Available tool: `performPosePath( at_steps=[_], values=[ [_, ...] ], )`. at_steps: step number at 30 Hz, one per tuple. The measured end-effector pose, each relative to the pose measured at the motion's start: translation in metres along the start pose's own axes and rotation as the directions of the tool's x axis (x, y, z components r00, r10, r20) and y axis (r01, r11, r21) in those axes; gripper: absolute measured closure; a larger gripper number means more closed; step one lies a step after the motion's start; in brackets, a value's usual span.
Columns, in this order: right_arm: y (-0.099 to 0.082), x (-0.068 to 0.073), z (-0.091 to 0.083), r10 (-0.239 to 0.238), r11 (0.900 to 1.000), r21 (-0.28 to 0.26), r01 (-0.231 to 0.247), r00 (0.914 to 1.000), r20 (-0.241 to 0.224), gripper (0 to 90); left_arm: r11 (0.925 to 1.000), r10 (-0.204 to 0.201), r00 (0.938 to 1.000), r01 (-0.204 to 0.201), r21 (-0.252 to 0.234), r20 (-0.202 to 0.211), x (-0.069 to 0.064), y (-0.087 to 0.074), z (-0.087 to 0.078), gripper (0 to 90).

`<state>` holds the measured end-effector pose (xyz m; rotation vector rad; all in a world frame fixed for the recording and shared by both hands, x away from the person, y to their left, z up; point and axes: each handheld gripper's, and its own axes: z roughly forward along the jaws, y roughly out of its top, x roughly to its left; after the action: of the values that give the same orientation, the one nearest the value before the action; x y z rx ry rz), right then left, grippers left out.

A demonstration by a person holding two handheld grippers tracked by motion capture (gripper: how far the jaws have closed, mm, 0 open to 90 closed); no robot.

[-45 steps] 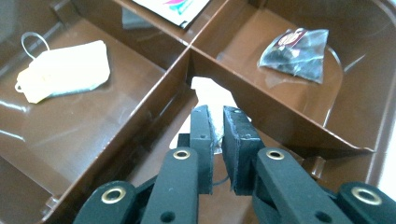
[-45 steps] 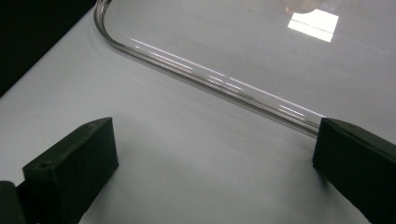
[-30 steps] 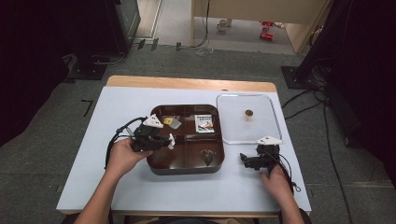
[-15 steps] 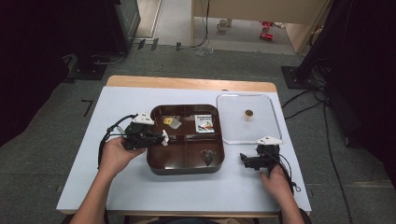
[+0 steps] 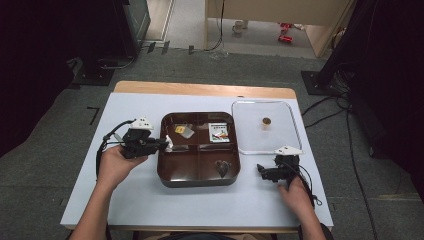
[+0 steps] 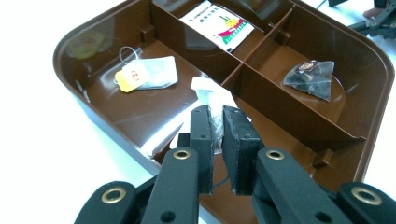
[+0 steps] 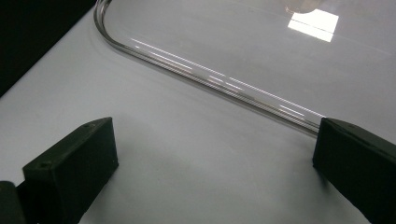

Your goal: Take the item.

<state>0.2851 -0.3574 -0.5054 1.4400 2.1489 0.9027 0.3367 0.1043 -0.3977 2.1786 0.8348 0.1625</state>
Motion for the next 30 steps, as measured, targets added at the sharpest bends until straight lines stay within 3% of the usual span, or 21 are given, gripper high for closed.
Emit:
performPosePath(
  at_steps=[14,30],
  values=[
    [0.0,0.0,0.0,0.001,1.0,0.001,-0.001,1.0,-0.001,0.0,0.9976,-0.048,0.9977,0.046,-0.053,-0.048,0.014,-0.008,-0.024,83.4],
    [0.0,0.0,0.0,0.001,1.0,0.001,-0.001,1.0,-0.001,0.0,0.9924,-0.12,0.9881,0.117,-0.038,-0.096,0.037,-0.027,-0.031,83.3]
  ],
)
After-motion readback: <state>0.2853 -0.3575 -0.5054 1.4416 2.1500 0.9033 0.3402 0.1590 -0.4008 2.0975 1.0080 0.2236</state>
